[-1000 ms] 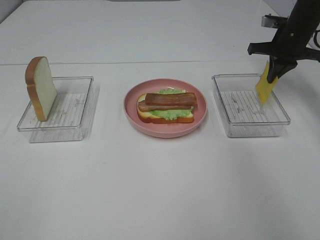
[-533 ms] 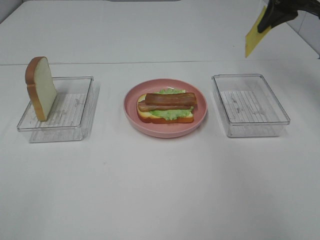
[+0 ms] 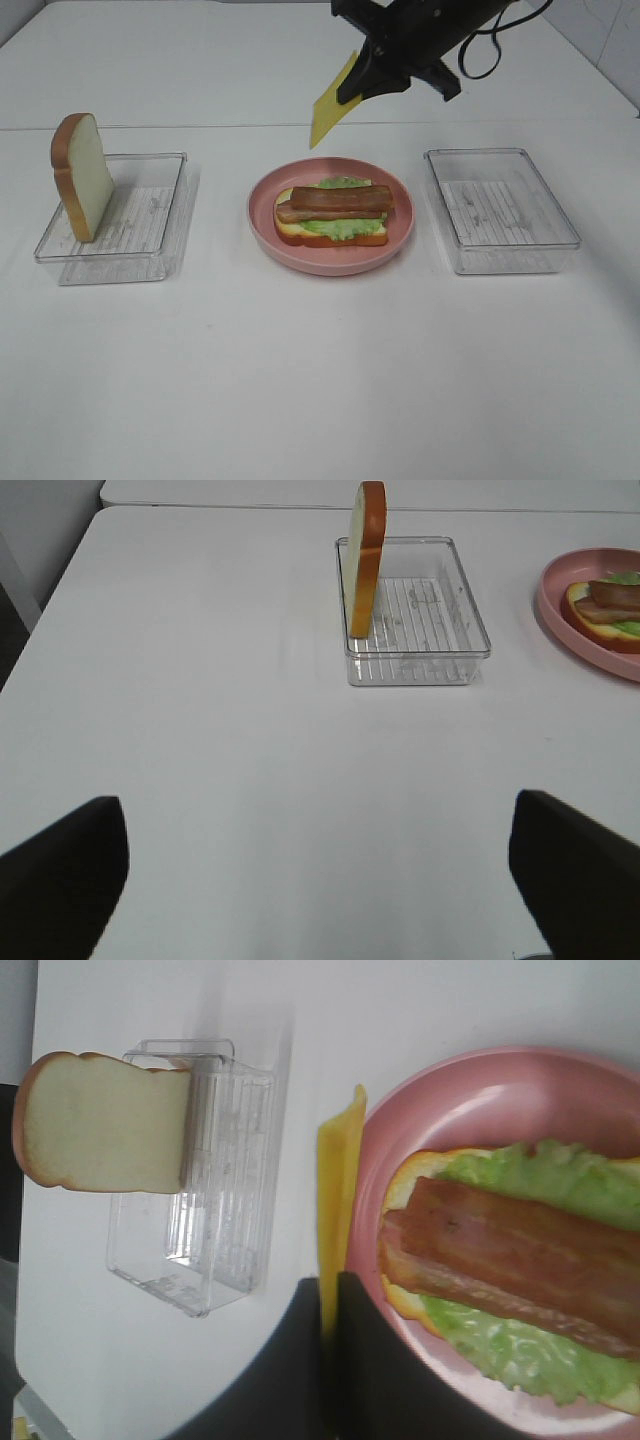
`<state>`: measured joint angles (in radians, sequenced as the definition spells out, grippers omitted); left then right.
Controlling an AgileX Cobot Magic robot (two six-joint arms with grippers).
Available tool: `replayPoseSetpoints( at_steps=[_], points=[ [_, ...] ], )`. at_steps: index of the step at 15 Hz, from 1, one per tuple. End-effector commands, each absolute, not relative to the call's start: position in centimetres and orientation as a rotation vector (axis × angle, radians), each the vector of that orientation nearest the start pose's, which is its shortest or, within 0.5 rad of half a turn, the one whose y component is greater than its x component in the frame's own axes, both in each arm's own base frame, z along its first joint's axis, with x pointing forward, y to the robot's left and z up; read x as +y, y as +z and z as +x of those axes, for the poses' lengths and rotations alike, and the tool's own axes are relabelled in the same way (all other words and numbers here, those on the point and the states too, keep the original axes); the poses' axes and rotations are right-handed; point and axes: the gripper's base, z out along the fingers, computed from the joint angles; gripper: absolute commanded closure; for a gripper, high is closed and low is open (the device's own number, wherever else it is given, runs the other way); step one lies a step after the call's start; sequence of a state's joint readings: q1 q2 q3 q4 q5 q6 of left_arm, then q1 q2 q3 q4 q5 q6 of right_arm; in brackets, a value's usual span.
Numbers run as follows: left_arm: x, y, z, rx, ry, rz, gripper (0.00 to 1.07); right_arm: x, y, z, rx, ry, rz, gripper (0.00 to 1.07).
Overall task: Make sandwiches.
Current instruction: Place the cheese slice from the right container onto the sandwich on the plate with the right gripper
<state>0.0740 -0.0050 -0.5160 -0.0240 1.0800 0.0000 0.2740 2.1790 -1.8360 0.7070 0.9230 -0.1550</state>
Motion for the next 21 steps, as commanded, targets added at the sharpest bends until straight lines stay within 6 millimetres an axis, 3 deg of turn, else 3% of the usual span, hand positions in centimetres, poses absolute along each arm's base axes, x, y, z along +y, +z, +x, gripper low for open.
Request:
replayPoseSetpoints(
  at_steps=[1,7,12,17,21],
  points=[
    [-0.3,28.1,-1.1,2.012,0.01,-0.074,0.11,18.4,19.0,45.5,2.687,0.993,-0.101,1.07],
    [-0.3,28.1,-1.1,2.012,0.01,-0.074,0.11,18.6,14.6,45.8,2.783,1.015,-0.054,1.07],
    [-0.3,28.1,-1.1,2.012,0.01,-0.074,0.11,17.9,13.8,45.3,2.892,0.887,-0.077,1.07],
    [-0.3,28.1,-1.1,2.012,0.01,-0.074,0.11,17.7,13.7,45.2,2.924,0.864,-0.015,1.07],
    [-0.3,28.1,-1.1,2.012,0.01,-0.074,0.11,17.5,13.6,45.1,2.942,0.815,-0.07,1.07]
  ],
)
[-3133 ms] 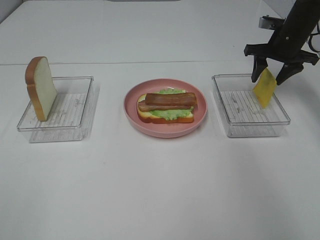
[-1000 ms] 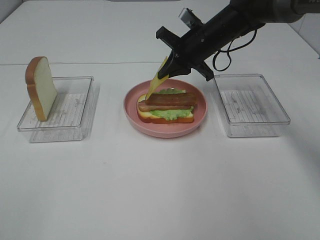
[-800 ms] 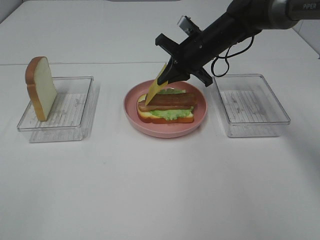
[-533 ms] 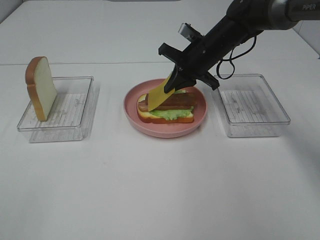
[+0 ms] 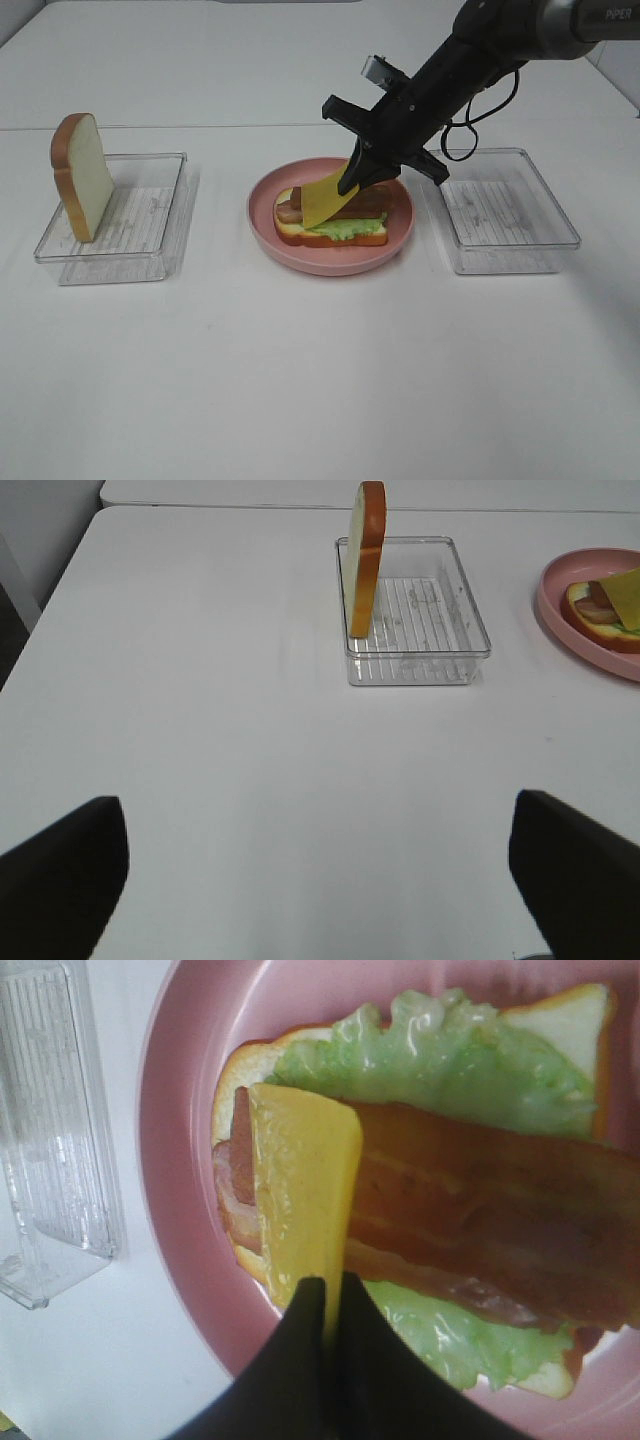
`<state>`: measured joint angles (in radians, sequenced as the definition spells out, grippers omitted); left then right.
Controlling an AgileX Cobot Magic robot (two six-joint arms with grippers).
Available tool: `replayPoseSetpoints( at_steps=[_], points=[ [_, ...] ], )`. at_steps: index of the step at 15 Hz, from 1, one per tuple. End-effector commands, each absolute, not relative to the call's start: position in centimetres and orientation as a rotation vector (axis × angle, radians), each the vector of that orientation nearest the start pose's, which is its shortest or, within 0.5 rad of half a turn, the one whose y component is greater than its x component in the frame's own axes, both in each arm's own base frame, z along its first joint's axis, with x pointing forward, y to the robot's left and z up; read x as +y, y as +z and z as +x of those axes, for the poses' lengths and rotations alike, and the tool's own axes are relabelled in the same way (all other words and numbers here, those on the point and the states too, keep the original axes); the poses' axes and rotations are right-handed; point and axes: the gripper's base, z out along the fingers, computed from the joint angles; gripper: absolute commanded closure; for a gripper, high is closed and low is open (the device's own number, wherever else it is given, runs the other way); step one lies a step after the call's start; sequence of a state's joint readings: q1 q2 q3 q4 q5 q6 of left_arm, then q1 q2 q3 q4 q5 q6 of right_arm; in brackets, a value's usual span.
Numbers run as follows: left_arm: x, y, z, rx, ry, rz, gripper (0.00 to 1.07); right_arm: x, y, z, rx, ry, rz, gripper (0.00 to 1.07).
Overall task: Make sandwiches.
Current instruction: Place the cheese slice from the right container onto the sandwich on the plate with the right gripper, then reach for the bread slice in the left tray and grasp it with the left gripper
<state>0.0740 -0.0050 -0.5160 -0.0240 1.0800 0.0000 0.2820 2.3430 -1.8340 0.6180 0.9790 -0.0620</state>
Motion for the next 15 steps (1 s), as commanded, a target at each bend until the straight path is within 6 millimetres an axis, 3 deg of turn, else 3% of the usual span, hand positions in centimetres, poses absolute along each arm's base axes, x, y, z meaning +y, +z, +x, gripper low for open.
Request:
replayPoseSetpoints(
  at_steps=[1,3,4,5,6,11,13,15],
  points=[
    [-0.3,28.1,-1.1,2.012,0.01,-0.074,0.11,17.4,13.6,45.1,2.943,0.81,-0.073,1.03],
    [-0.3,28.1,-1.1,2.012,0.01,-0.074,0.11,17.4,13.6,45.0,2.949,0.812,-0.077,0.78],
    [-0.3,28.1,-1.1,2.012,0.01,-0.074,0.11,17.5,13.7,44.9,2.959,0.818,-0.119,0.54],
    [-0.3,28.1,-1.1,2.012,0.01,-0.074,0.11,17.6,15.1,44.8,2.983,0.837,-0.223,0.18],
    [-0.3,28.1,-1.1,2.012,0.01,-0.074,0.11,17.7,15.5,44.9,2.983,0.837,-0.242,0.1],
    [-0.3,28.1,-1.1,2.012,0.01,-0.074,0.11,17.2,22.2,45.3,2.902,0.732,-0.394,0.1],
    [-0.3,28.1,-1.1,2.012,0.01,-0.074,0.11,16.0,25.0,45.3,2.899,0.527,-0.38,0.1],
    [-0.3,28.1,-1.1,2.012,0.01,-0.074,0.11,13.0,27.9,45.3,2.849,0.2,-0.276,0.11]
  ],
)
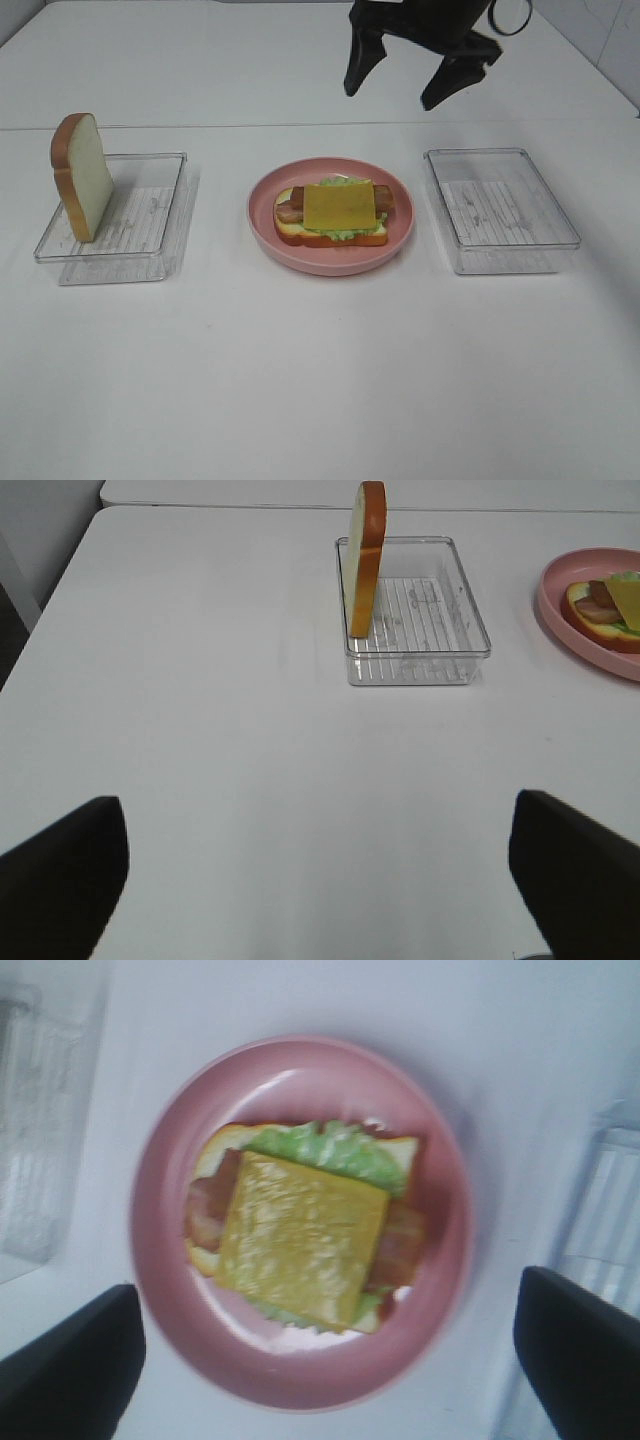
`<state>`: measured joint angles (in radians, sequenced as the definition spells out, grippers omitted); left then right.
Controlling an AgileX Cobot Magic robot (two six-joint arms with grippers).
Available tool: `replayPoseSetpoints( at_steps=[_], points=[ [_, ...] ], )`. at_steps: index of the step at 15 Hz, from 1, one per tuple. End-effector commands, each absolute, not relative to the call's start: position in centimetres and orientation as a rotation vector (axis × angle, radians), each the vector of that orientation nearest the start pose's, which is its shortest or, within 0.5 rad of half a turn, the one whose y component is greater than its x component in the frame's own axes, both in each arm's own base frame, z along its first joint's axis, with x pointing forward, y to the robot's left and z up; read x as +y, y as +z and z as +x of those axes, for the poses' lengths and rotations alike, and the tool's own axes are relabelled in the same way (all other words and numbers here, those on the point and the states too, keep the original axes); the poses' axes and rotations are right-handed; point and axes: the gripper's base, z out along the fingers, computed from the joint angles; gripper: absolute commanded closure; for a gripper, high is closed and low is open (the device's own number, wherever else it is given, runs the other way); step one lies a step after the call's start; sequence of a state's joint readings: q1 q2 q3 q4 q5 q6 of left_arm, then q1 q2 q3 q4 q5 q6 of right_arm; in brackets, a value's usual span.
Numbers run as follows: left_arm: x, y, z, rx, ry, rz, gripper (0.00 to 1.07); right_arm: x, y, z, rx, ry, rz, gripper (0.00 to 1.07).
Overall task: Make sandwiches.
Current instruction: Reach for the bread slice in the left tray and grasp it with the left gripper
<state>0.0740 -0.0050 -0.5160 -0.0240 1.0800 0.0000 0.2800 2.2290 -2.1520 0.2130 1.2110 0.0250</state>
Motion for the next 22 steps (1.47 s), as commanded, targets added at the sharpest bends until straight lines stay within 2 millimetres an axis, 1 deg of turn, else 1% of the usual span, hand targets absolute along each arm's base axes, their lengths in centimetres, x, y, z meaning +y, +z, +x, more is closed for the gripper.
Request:
replayPoseSetpoints(
  at_steps=[1,2,3,4,5,6,7,8,9,10,11,12,13,14,15,16,17,18,19,20,21,22],
  points=[
    [-0.3,28.1,-1.1,2.012,0.01,-0.074,0.11,12.3,28.2,45.3,2.84,0.162,-0.265,0.11],
    [-0.3,28.1,-1.1,2.012,0.01,-0.074,0.11,10.4,28.6,45.7,2.833,0.103,-0.223,0.11],
    [-0.3,28.1,-1.1,2.012,0.01,-0.074,0.11,7.8,28.5,46.2,2.834,0.048,-0.166,0.11],
    [-0.3,28.1,-1.1,2.012,0.01,-0.074,0.11,4.6,28.2,46.3,2.855,0.031,-0.071,0.11],
    [-0.3,28.1,-1.1,2.012,0.01,-0.074,0.11,3.2,27.8,45.6,2.889,0.022,-0.029,0.11],
    [-0.3,28.1,-1.1,2.012,0.01,-0.074,0.11,2.6,27.5,45.1,2.912,0.018,-0.013,0.11],
    [-0.3,28.1,-1.1,2.012,0.01,-0.074,0.11,1.8,27.0,44.0,2.956,-0.004,0.004,0.11],
    [-0.3,28.1,-1.1,2.012,0.01,-0.074,0.11,1.6,26.2,41.3,3.033,-0.056,-0.012,0.11],
    [-0.3,28.1,-1.1,2.012,0.01,-0.074,0.11,1.6,26.2,38.8,3.07,-0.053,-0.007,0.11],
    [-0.3,28.1,-1.1,2.012,0.01,-0.074,0.11,1.6,26.4,37.4,3.072,-0.032,-0.001,0.11],
    [-0.3,28.1,-1.1,2.012,0.01,-0.074,0.11,1.7,27.0,34.7,3.043,0.008,0.012,0.11],
    [-0.3,28.1,-1.1,2.012,0.01,-0.074,0.11,1.7,28.3,30.0,2.965,0.045,0.02,0.11],
    [-0.3,28.1,-1.1,2.012,0.01,-0.074,0.11,1.5,29.3,26.5,2.9,0.046,0.013,0.11],
    [-0.3,28.1,-1.1,2.012,0.01,-0.074,0.11,1.4,29.6,24.7,2.872,0.046,0.013,0.11],
    [-0.3,28.1,-1.1,2.012,0.015,-0.069,0.11,1.2,29.6,21.5,2.82,0.056,0.016,0.11],
    [-0.3,28.1,-1.1,2.012,0.018,-0.069,0.11,1.3,30.0,17.0,2.72,0.104,0.015,0.11],
    [-0.3,28.1,-1.1,2.012,0.018,-0.069,0.11,1.2,30.2,14.1,2.646,0.111,0.011,0.11],
    [-0.3,28.1,-1.1,2.012,0.018,-0.069,0.11,1.1,30.2,12.7,2.612,0.112,0.01,0.11],
    [-0.3,28.1,-1.1,2.012,0.018,-0.069,0.11,1.0,30.0,10.5,2.553,0.112,0.006,0.11],
    [-0.2,28.1,-1.0,2.015,0.018,-0.069,0.11,0.8,30.0,7.7,2.456,0.109,0.001,0.11],
    [-0.2,28.1,-1.0,2.017,0.018,-0.069,0.11,0.7,29.9,5.9,2.39,0.096,-0.013,0.11],
    [-0.2,28.1,-1.0,2.017,0.018,-0.069,0.11,0.6,29.7,5.1,2.362,0.093,-0.017,0.11]
  ],
)
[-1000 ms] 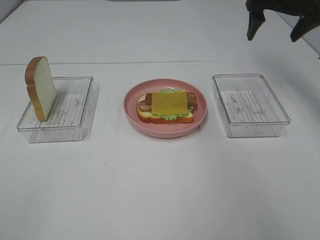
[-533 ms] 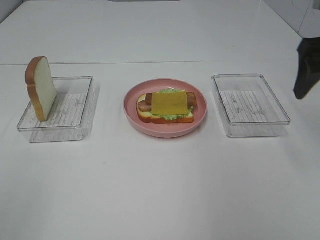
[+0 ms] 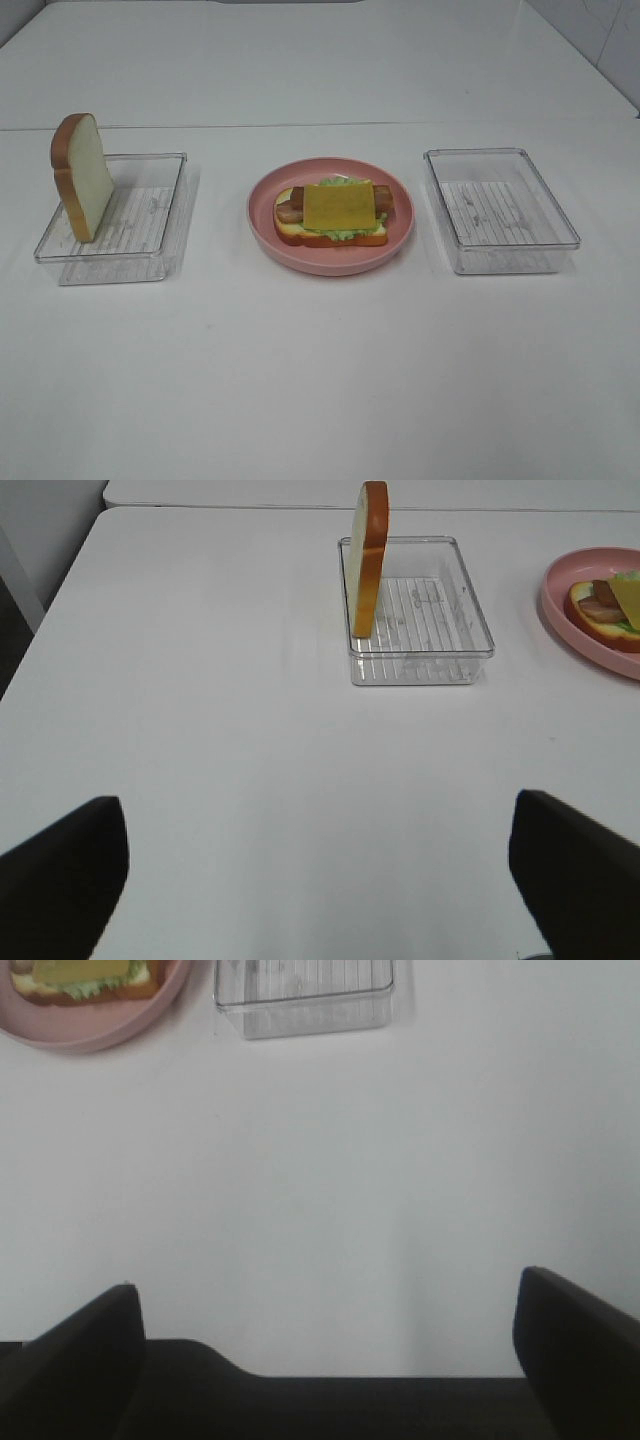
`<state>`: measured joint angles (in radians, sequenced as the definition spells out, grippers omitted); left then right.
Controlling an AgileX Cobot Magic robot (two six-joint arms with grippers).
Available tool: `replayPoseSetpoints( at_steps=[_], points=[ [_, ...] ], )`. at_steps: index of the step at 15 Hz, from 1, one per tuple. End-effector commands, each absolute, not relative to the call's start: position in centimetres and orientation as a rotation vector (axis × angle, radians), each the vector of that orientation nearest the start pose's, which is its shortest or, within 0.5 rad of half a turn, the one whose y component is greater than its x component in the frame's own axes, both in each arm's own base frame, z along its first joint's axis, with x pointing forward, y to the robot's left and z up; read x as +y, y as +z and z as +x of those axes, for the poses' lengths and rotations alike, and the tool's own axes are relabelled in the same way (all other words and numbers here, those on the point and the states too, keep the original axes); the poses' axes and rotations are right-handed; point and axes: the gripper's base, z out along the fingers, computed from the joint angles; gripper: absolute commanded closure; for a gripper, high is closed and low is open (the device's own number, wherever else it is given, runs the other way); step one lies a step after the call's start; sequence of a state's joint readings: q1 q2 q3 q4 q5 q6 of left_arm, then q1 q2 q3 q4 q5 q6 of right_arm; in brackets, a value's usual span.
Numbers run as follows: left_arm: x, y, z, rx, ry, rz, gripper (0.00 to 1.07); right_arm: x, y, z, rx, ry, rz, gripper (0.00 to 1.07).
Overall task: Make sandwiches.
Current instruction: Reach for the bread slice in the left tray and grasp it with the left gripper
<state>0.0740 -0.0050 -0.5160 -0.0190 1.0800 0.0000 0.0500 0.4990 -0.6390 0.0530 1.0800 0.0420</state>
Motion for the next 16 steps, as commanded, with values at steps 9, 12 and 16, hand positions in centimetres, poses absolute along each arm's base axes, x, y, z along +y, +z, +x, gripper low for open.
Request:
replayPoseSetpoints(
  at_steps=[9,12,16],
  points=[
    [-0.2,28.1,-0.9,2.024,0.016,-0.074,0.11,0.3,26.1,-0.6,2.105,0.064,-0.08,0.11],
    [-0.2,28.1,-0.9,2.024,0.016,-0.074,0.11,0.3,26.1,-0.6,2.103,0.069,-0.081,0.11],
    [-0.2,28.1,-0.9,2.024,0.016,-0.074,0.11,0.3,26.1,-0.6,2.103,0.069,-0.081,0.11]
  ],
)
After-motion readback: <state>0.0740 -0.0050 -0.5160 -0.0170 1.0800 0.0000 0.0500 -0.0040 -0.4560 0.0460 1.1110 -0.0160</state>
